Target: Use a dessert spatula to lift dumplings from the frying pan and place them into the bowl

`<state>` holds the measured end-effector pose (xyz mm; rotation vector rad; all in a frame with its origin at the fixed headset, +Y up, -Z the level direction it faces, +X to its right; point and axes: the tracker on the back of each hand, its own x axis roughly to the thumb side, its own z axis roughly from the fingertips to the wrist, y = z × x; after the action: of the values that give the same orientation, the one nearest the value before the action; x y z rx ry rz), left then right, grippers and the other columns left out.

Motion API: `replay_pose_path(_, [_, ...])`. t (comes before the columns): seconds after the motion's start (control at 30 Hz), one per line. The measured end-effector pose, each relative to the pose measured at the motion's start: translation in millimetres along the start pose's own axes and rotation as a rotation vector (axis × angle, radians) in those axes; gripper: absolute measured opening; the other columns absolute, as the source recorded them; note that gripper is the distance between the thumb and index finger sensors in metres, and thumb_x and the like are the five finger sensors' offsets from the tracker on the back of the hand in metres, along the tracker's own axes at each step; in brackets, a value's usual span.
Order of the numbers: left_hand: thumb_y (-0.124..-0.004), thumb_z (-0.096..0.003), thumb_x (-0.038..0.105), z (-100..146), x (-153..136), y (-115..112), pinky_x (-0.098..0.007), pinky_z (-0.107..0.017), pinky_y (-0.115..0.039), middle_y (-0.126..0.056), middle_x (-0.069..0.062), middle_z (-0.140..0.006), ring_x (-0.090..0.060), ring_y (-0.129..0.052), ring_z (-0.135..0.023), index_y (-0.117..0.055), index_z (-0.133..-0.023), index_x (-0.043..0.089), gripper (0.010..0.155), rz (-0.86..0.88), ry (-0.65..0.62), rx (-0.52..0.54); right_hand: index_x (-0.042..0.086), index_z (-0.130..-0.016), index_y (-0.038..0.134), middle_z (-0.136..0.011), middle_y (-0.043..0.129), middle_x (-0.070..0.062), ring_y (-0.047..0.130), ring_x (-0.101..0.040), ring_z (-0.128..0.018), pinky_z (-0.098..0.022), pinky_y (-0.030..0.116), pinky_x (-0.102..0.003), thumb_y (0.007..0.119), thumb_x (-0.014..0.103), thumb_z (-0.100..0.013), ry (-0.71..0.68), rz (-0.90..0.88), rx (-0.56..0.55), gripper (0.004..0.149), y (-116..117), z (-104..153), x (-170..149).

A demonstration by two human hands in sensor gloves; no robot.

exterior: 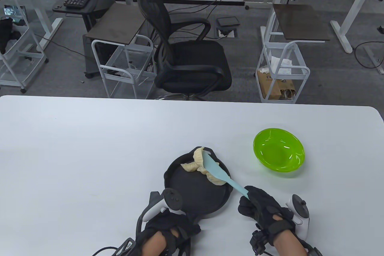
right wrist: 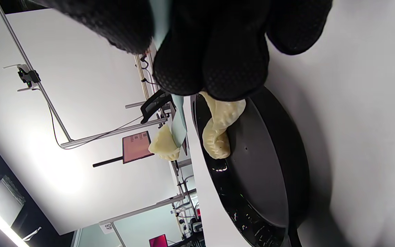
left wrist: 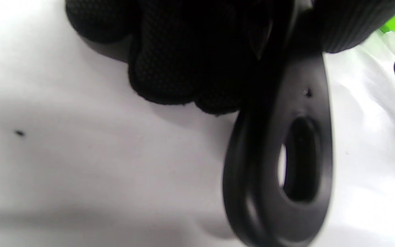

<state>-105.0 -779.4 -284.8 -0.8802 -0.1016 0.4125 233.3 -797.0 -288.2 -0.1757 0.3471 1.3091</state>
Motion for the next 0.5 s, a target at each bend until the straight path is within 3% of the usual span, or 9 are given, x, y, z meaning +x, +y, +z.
replay_pose_path(0.5, [-0.074,-0.0454,0.073,0,0,0,-0.045,-0.053,-0.075,-0.108,0.008,-0.060,-0.018,-0.101,-0.050,-0.073,-0.092,0.027,0.065,0.000,0.000,0.000,0.003,-0.101,0.054,-0.080,0.084,-0.010,0.089,-0.038,-0.063,-0.067,0.060,-0.061,0.070,0.035,-0.059,-0.023,-0.075,-0.092,0.055,-12,2,1])
